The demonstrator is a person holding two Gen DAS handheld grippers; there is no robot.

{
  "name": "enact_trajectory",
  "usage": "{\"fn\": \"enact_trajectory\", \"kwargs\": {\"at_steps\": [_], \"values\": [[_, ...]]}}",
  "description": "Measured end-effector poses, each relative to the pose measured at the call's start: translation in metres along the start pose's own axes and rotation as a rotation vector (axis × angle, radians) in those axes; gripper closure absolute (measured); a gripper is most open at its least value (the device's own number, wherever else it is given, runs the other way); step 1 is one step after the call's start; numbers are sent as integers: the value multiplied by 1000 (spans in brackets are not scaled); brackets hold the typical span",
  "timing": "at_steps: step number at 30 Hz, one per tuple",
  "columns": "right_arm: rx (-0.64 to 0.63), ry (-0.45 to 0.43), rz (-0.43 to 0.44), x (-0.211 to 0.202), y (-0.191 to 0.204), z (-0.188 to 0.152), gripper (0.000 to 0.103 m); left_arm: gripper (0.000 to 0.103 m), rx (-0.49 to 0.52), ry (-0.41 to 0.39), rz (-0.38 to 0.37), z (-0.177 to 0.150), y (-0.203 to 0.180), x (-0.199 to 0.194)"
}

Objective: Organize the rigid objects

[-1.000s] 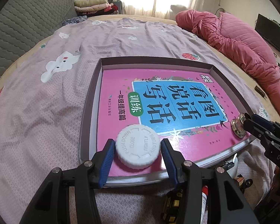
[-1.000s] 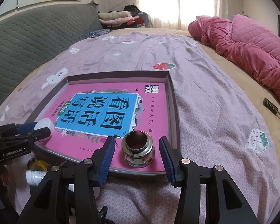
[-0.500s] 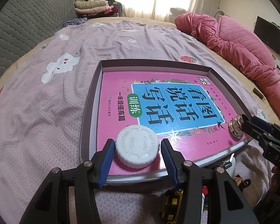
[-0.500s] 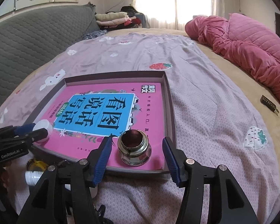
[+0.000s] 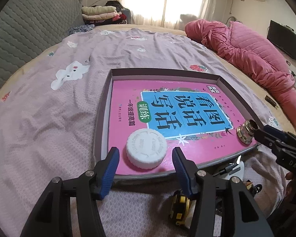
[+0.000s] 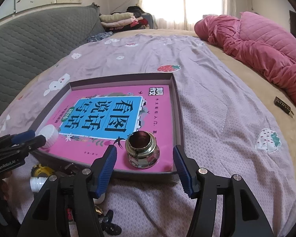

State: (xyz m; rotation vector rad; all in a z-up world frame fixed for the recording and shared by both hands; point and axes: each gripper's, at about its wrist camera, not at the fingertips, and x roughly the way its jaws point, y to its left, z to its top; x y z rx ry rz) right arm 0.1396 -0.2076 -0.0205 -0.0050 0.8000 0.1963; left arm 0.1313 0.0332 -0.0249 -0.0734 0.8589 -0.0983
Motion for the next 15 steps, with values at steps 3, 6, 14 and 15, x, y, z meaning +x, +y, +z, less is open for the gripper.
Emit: {"fn": "enact_trajectory", "kwargs": {"at_steps": [3, 6, 14, 15], "values": [[11, -3, 12, -4, -2, -1, 41, 48, -2, -10, 1, -2, 1, -3], [15, -4, 11, -7, -1, -1, 40, 48, 0, -21, 9, -3, 0, -5], [9, -14, -10, -17, -1, -4, 37, 48, 1, -42, 17, -7, -1, -10], [9, -17, -13, -18, -2, -4, 37, 48, 1, -45, 19, -8, -1, -11]]}}
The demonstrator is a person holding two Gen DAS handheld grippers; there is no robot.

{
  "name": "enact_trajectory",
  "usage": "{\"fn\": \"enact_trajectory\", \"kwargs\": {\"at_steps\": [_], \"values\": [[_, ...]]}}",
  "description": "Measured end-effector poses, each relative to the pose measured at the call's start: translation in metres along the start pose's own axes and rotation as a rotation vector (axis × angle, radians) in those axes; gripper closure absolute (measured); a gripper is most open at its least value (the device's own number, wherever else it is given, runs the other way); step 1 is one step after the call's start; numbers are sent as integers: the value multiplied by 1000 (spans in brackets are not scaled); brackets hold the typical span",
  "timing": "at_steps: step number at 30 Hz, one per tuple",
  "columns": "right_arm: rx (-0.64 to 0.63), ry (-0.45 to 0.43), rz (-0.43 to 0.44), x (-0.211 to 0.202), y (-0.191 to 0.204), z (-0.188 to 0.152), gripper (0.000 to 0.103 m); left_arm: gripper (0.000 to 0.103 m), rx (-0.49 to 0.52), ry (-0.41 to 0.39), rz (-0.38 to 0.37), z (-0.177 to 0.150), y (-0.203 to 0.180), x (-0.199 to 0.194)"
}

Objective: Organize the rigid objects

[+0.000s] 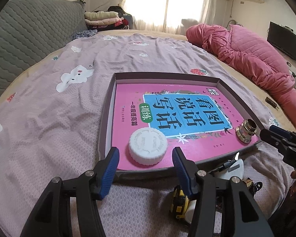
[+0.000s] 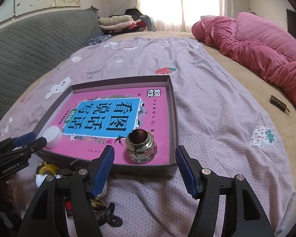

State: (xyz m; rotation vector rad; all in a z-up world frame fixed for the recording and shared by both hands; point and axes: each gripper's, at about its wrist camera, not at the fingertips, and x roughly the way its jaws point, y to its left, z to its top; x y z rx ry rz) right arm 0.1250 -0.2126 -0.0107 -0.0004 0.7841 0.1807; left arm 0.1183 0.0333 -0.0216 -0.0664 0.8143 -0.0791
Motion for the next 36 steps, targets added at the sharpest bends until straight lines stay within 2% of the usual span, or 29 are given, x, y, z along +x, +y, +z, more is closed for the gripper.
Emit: {"fn": "enact_trajectory", "kwargs": {"at_steps": [15, 22, 25, 36], "values": [[-30, -52, -45, -20, -3, -4, 32, 47, -28, -15, -14, -4, 4, -15], [-35, -74, -54, -31, -3, -4, 31, 45, -125, -5, -47, -6, 19, -25], [-36, -77, -54, -33, -3, -4, 31, 45, -148, -27, -43, -6, 24, -33], [-37, -101, -40, -46, 0, -6, 30, 43, -139, -59, -33, -9, 22, -51]]}}
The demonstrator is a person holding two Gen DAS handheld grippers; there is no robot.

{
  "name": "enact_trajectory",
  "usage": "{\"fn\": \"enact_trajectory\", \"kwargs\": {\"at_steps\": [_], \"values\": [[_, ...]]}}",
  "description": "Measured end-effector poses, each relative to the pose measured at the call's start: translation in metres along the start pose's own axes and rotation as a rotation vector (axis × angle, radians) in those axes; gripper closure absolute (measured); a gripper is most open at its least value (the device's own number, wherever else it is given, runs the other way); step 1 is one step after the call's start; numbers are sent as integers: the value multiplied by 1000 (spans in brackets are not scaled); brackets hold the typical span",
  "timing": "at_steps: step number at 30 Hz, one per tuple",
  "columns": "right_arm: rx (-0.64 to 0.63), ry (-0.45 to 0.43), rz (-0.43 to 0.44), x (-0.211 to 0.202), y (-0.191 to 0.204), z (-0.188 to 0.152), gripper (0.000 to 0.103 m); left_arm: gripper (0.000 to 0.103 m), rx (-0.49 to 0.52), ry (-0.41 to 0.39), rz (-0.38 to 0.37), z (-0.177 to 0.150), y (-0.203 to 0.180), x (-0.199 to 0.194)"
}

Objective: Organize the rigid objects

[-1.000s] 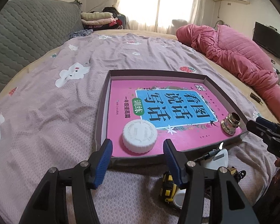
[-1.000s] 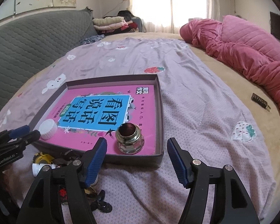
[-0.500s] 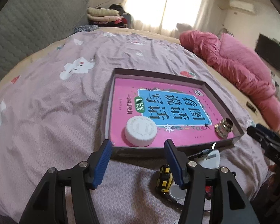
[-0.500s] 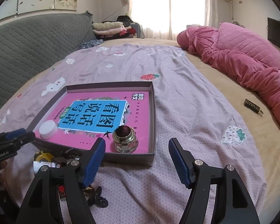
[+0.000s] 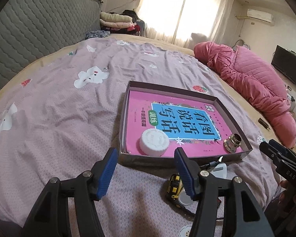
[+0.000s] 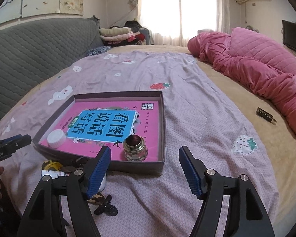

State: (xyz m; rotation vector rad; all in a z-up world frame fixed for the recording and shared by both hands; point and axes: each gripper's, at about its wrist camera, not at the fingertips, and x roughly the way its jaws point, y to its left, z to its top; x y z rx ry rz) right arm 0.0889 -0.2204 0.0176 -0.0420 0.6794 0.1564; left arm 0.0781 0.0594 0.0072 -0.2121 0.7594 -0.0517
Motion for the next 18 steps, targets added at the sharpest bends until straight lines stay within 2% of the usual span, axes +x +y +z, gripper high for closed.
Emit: {"fn": "enact_trajectory", "kwargs": {"at_steps": [7, 18], "values": [[-12, -10, 2, -7, 3, -2, 30, 43, -6, -21, -11, 0, 0, -13], [-30, -31, 28, -21, 7, -5, 30, 43, 44, -28, -21, -6, -13, -25]]}}
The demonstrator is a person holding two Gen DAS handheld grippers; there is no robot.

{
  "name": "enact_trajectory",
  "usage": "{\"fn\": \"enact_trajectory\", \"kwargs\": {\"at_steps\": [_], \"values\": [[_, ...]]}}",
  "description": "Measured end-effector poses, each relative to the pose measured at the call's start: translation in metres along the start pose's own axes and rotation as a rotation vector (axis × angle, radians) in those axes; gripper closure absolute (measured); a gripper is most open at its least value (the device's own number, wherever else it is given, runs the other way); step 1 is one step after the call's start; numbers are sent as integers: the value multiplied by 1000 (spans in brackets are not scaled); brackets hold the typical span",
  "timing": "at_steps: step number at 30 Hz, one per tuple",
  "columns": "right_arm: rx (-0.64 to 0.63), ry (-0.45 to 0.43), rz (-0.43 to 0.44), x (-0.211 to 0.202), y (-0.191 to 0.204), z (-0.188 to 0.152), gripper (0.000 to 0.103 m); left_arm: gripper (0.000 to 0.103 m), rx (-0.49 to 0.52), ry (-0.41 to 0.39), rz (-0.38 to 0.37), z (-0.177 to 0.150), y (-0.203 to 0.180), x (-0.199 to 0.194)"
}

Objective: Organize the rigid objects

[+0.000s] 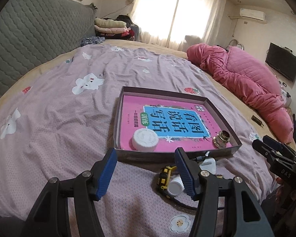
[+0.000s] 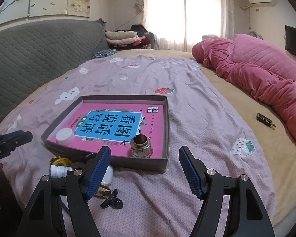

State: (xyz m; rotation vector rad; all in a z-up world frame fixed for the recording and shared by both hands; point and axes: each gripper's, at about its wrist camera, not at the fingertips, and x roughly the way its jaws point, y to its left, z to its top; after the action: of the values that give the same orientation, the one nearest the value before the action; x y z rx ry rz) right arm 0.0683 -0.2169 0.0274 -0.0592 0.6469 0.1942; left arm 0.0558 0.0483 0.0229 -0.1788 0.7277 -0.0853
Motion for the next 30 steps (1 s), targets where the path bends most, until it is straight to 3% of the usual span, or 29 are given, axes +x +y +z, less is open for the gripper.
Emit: {"fn": "enact_trajectory", "kwargs": {"at_steps": [15, 30], "values": [[20, -18, 28, -17, -6, -4, 30, 43, 28, -11, -18, -4, -11, -16], [5, -15, 57, -29, 4, -8, 30, 43, 75, 28, -40, -16, -29, -22]]}}
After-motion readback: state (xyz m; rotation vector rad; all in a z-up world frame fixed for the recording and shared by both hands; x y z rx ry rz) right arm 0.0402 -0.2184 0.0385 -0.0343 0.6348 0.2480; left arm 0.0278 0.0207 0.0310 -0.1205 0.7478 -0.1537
